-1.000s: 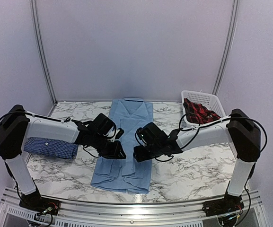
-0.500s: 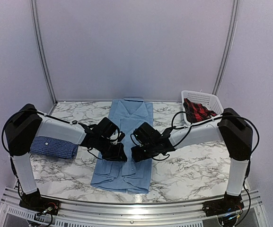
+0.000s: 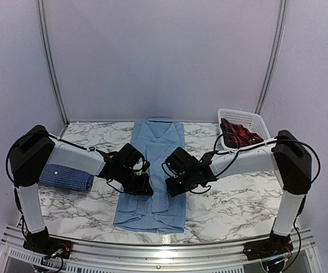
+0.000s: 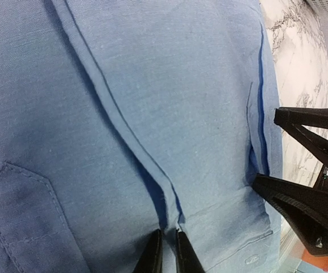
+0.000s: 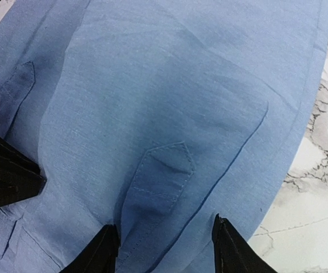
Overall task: Fold and stack the long sleeve shirts
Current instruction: Adjust the sleeve of the rectangle-folded shirt.
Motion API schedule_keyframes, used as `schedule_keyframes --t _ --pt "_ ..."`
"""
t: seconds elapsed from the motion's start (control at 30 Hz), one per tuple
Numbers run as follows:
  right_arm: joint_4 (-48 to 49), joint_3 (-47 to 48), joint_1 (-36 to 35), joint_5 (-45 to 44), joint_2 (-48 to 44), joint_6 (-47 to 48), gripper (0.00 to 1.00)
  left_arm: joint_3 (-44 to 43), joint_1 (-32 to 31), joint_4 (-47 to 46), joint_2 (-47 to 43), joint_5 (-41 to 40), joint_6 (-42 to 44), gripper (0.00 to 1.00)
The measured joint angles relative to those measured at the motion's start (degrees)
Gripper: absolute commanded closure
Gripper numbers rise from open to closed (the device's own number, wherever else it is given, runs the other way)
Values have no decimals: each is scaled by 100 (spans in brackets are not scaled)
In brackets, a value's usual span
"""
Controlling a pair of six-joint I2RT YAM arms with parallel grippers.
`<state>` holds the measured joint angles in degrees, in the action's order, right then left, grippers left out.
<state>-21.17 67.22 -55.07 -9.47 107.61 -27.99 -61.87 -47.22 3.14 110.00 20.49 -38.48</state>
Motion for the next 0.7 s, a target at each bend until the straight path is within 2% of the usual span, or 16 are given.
schedule_keyframes --t 0.3,0.7 --pt "-267 -61 13 -9 -197 90 58 2 0 -4 4 2 0 89" --pt "-278 -81 11 337 -258 170 56 -24 -50 59 -485 4 101 86"
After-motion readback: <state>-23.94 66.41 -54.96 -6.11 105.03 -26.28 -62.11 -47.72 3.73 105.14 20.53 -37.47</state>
